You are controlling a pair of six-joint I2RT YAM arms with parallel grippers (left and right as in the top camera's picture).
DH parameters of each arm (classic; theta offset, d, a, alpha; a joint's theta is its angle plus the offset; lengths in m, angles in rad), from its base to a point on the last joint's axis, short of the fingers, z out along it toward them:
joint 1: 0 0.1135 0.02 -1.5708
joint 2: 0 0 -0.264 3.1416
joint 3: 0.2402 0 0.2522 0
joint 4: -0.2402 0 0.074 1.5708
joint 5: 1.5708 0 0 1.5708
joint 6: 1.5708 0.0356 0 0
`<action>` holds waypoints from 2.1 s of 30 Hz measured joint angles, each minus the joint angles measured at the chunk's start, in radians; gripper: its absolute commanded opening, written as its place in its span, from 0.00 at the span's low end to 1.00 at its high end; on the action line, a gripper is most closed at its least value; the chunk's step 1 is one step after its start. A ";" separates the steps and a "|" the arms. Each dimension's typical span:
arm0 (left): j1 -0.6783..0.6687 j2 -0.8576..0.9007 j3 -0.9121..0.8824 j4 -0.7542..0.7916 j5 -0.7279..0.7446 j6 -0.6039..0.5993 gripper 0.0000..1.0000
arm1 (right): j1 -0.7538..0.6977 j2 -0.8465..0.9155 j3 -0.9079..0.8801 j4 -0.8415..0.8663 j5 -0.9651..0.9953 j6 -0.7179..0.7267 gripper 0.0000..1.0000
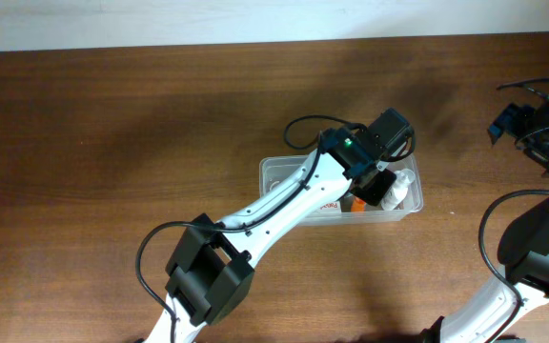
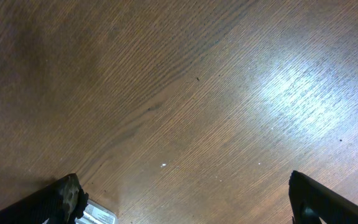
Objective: Pack container
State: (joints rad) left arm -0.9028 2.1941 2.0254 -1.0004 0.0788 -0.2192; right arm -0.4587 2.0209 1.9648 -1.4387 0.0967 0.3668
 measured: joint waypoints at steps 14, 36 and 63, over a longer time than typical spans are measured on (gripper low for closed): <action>0.000 0.000 0.000 0.002 0.000 0.013 0.65 | 0.000 0.000 0.000 0.000 0.000 -0.001 0.98; 0.167 0.000 0.498 -0.372 -0.067 0.048 0.99 | 0.000 0.000 0.000 0.000 0.000 0.000 0.98; 0.347 -0.275 0.585 -0.686 -0.082 0.048 0.99 | 0.000 0.000 0.000 0.000 0.000 0.000 0.98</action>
State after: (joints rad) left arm -0.5560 1.9194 2.6106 -1.6859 -0.0032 -0.1715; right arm -0.4587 2.0209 1.9648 -1.4387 0.0971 0.3664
